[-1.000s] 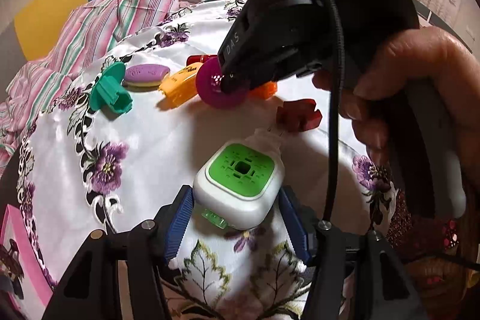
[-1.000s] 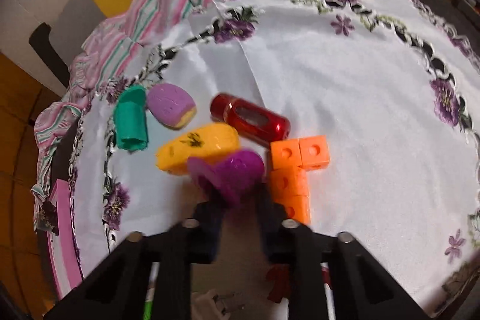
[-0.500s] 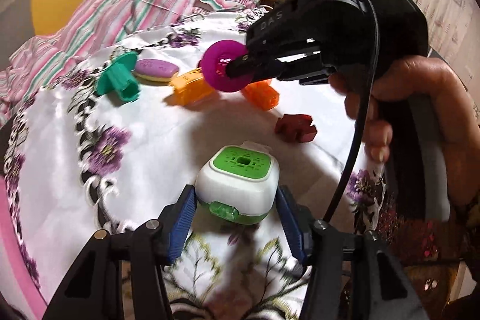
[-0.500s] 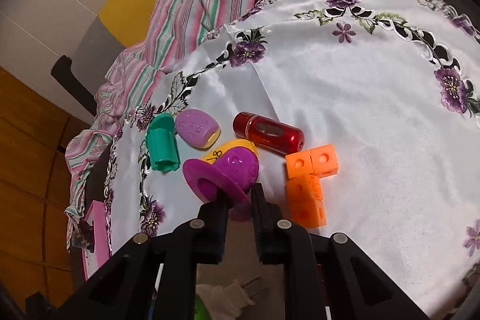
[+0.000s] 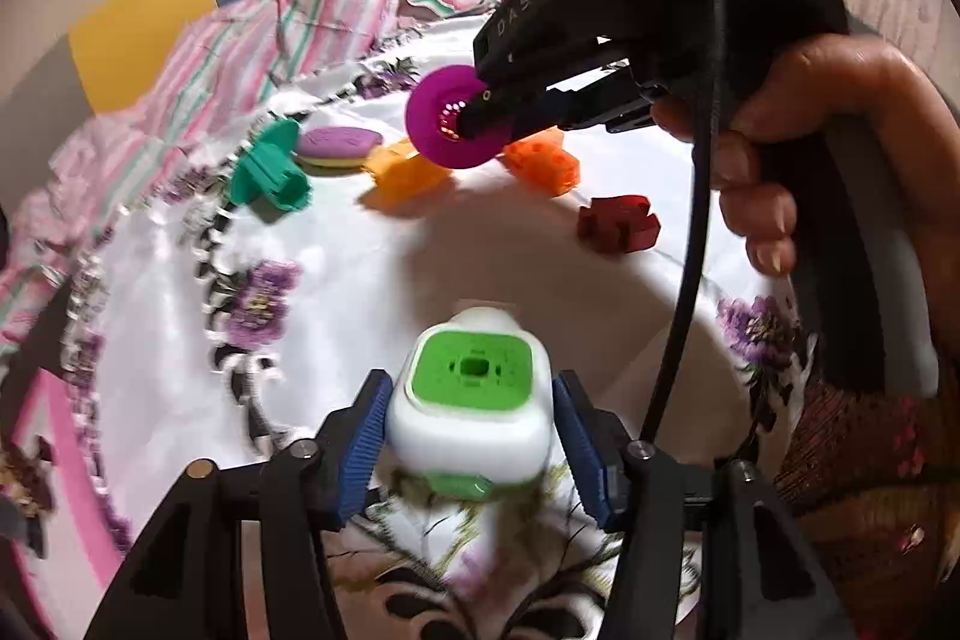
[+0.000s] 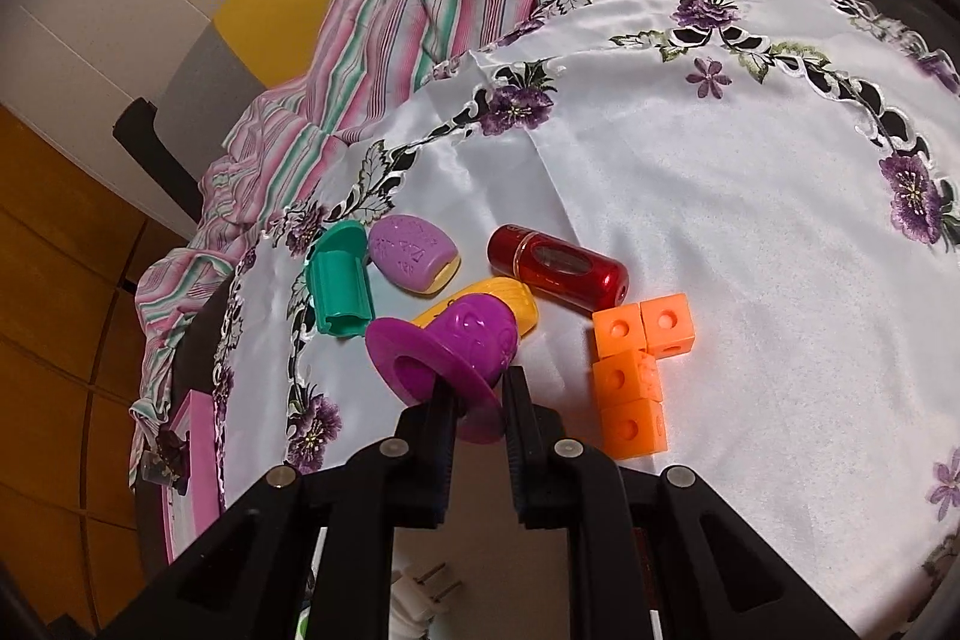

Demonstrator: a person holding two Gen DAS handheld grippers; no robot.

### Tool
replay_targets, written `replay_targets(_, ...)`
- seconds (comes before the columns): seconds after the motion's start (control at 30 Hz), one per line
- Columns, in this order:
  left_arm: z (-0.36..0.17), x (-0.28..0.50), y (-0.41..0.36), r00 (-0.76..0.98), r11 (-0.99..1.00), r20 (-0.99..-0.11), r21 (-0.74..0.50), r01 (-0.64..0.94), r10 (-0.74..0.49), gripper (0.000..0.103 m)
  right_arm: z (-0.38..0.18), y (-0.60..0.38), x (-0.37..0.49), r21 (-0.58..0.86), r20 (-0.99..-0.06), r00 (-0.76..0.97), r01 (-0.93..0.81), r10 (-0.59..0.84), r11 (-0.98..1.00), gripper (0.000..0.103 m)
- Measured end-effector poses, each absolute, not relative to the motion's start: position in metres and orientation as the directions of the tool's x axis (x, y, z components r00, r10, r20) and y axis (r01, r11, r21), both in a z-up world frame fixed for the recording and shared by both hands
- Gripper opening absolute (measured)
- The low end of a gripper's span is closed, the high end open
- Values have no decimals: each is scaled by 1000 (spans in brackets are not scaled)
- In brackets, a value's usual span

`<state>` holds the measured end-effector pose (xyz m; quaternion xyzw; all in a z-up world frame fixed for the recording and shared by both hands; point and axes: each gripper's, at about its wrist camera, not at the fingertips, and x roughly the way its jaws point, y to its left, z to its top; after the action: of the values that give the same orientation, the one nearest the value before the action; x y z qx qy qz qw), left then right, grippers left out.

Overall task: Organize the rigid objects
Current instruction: 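Grasp and lift the white-green plug-in device with the left tool while the right tool holds the magenta toy, then carry the white-green device into the pink tray and open the left tool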

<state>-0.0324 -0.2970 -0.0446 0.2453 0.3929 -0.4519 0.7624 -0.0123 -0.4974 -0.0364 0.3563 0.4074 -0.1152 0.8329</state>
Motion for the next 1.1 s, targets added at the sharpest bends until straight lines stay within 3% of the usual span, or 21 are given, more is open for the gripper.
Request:
replay_targets(0.33,-38,-16,-245,236,577,-763,-213,788,-602,53,-37,-490,-7,482,-768,630,453,114,750,15)
replay_targets(0.6,-19,-12,-188,336,661,-695,-265,702,-635,53,-29,-474,-2,422,-771,631,407,85,810,15)
replay_targets(0.87,-11,2,-119,471,778,-670,-267,569,-574,53,-27,-449,4,338,-790,610,346,65,875,15)
replay_targets(1.1,-16,30,-51,558,872,-681,-277,404,-475,53,-25,-429,3,383,-770,628,315,112,868,15)
